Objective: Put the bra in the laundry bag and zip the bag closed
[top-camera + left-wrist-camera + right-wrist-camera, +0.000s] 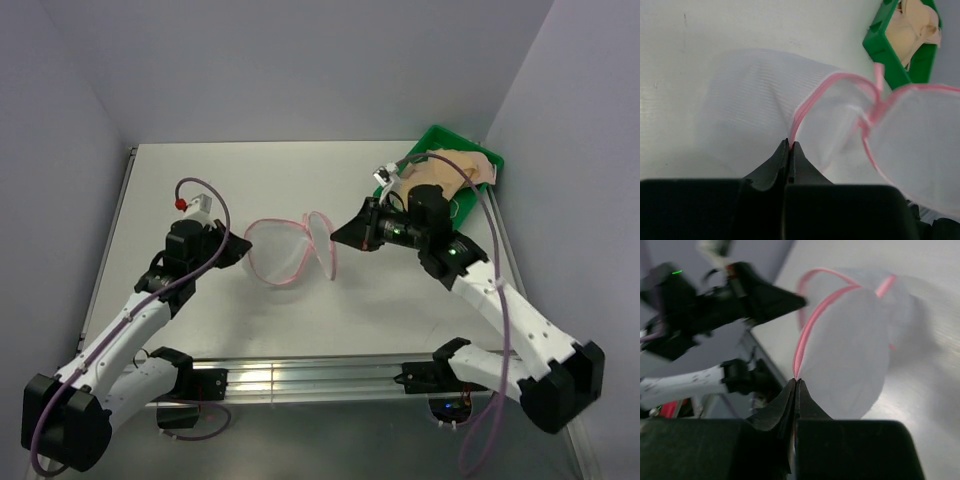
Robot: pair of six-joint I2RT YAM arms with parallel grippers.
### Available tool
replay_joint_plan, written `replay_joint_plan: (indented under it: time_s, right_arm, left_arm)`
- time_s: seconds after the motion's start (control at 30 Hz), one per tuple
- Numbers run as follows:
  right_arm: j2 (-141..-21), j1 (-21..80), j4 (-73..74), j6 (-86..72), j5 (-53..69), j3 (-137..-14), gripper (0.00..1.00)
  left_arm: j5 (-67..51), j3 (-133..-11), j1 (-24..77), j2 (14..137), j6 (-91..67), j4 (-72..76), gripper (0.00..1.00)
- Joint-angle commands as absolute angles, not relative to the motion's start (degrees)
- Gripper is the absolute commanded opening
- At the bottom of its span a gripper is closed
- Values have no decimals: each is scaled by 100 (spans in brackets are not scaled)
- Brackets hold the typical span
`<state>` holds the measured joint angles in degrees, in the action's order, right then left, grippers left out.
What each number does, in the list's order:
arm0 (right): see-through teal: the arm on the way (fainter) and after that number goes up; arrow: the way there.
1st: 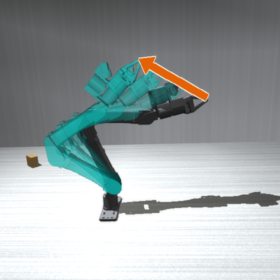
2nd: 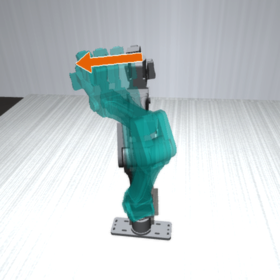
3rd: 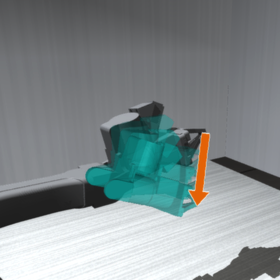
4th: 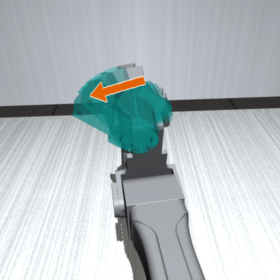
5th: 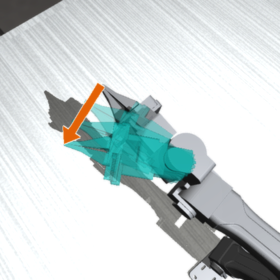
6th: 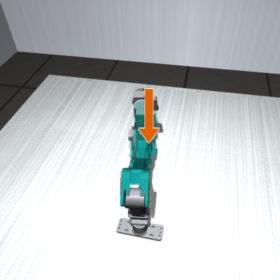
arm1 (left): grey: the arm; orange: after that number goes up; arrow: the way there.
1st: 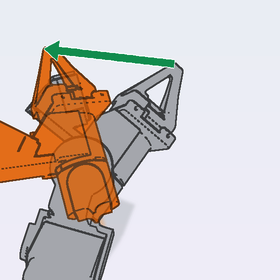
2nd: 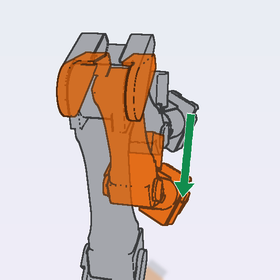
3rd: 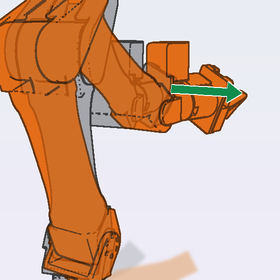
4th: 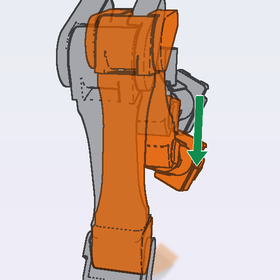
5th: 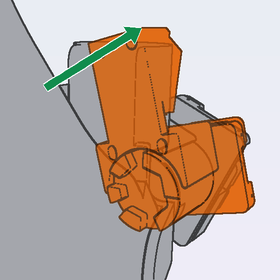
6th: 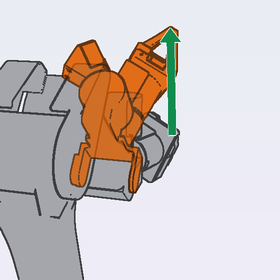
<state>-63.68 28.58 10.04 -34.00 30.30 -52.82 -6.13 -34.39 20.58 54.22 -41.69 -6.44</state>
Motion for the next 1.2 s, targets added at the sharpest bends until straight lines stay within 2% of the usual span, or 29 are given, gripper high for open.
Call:
replay_joint_plan:
  time_s: [0.0,0.1,0.2,0.53,0.63,0.77,0.83,0.87,0.9,1.0,1.03,1.07,1.1,1.17]
  right_arm:
    - [-5644,2935,949,-3787,4173,-5283,0]
    - [-5388,2927,739,-4025,4394,-5037,0]
    - [-5642,2848,669,-3973,4324,-4861,0]
    - [-7687,2304,-167,-3955,4096,-4851,0]
    - [-8189,2163,-132,-3710,3851,-5176,9]
    - [-8464,2101,465,-3235,2876,-5668,29]
    - [-8412,2101,501,-3155,2313,-5722,36]
    - [-8368,2101,457,-3147,2190,-5722,44]
    - [-8324,2101,457,-3103,2032,-5687,47]
    - [-7904,2109,457,-3015,1558,-5503,56]
    - [-7771,2109,431,-2989,1434,-5424,57]
    - [-7630,2109,370,-2971,1328,-5231,64]
    - [-7464,2109,343,-2936,1231,-5125,66]
    - [-6971,2109,369,-2918,889,-4836,69]
  left_arm:
    - [-1141,-3595,1925,5221,-4289,-413,0]
    - [-872,-3402,1916,5045,-4245,-518,0]
    - [-914,-3261,1855,5185,-4210,-589,0]
    - [-616,-2892,1854,5124,-4403,-431,0]
    - [-606,-2900,1854,5308,-4447,-291,0]
    - [-677,-3006,1854,5607,-4447,-97,0]
    - [-580,-3076,1854,5686,-4439,-53,6]
    - [-554,-3111,1854,5695,-4430,-61,12]
    - [-554,-3181,1854,5721,-4421,-53,21]
    - [-501,-3313,1863,5722,-4368,-53,36]
    - [-475,-3331,1863,5696,-4359,-61,38]
    - [-466,-3348,1863,5661,-4342,-62,41]
    - [-431,-3357,1863,5573,-4342,-70,47]
    - [-334,-3384,1863,5494,-4316,-132,53]
